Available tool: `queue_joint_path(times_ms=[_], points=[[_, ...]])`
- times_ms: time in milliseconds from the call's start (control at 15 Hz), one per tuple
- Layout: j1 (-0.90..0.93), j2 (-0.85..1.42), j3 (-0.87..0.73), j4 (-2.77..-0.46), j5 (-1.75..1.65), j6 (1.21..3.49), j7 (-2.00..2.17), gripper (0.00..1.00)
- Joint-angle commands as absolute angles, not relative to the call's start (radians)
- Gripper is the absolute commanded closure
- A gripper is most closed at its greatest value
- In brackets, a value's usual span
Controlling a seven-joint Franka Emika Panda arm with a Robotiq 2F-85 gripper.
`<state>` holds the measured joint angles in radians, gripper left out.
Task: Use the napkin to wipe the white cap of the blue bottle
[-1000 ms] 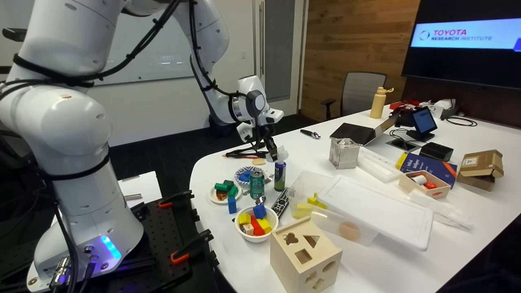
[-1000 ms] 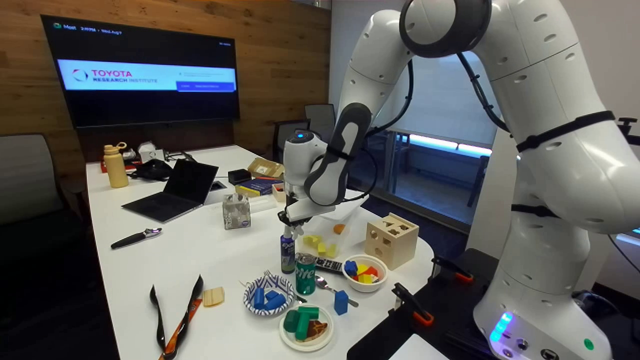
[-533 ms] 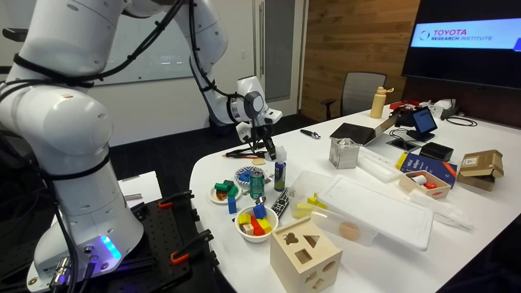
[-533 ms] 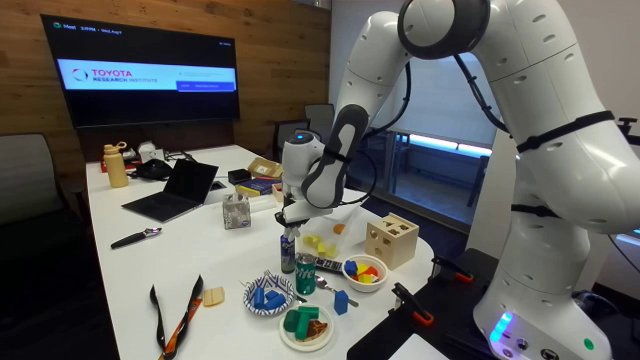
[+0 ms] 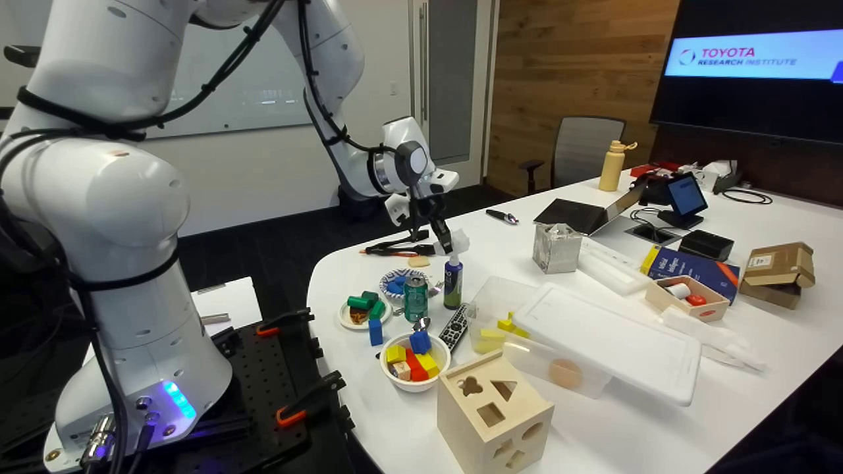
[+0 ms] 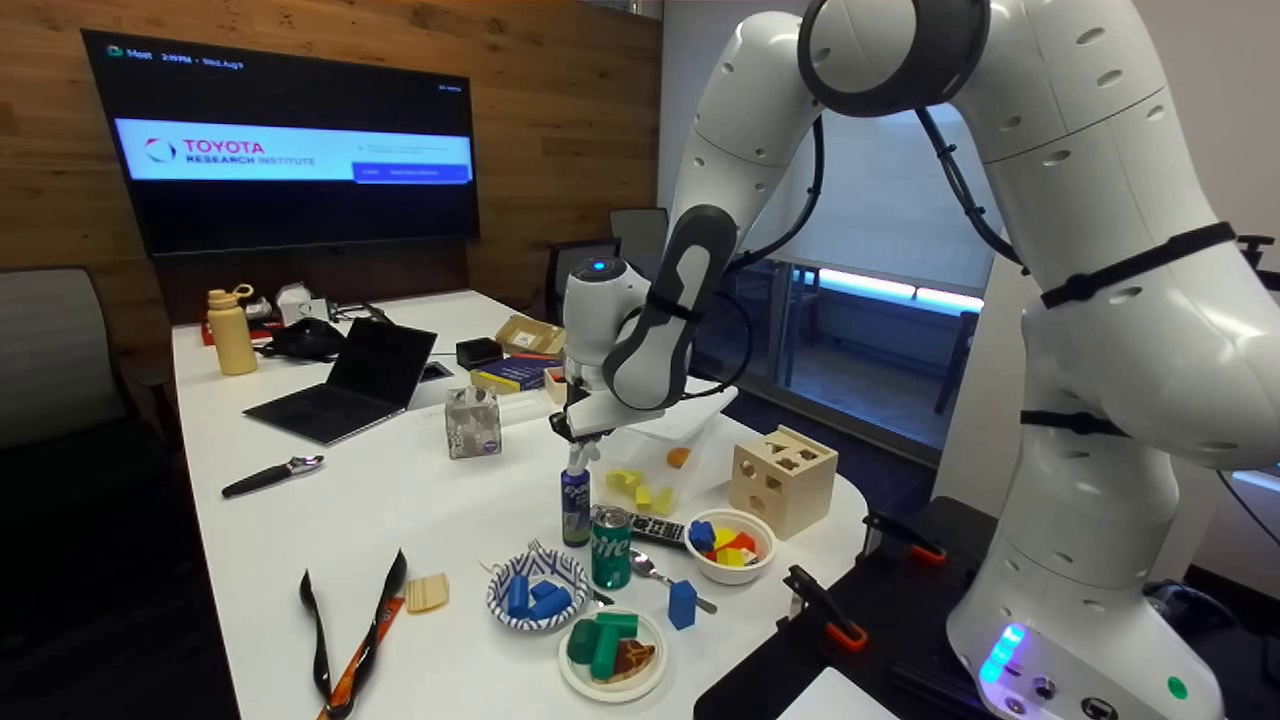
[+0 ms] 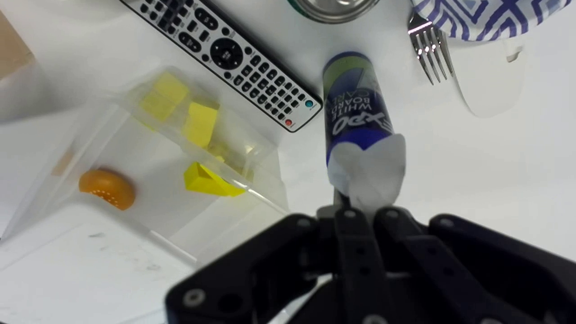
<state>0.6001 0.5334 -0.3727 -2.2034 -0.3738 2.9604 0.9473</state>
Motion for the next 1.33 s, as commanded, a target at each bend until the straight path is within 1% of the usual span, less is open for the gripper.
queue_joint_path(times_ms=[0,800,933,1267], points=[[0.636,0.505,-0.407,-2.228,-0.363,2.970,0.943,0.99],[0.530,0.552,-0.262,-2.256,-0.196,3.043,0.842,0.99],[0.530,0.554,-0.259,-2.257,-0.169,3.036,0.820,0.99],[0.576,0.541,-0.312,-2.241,-0.163,3.010,0.809,0.99]])
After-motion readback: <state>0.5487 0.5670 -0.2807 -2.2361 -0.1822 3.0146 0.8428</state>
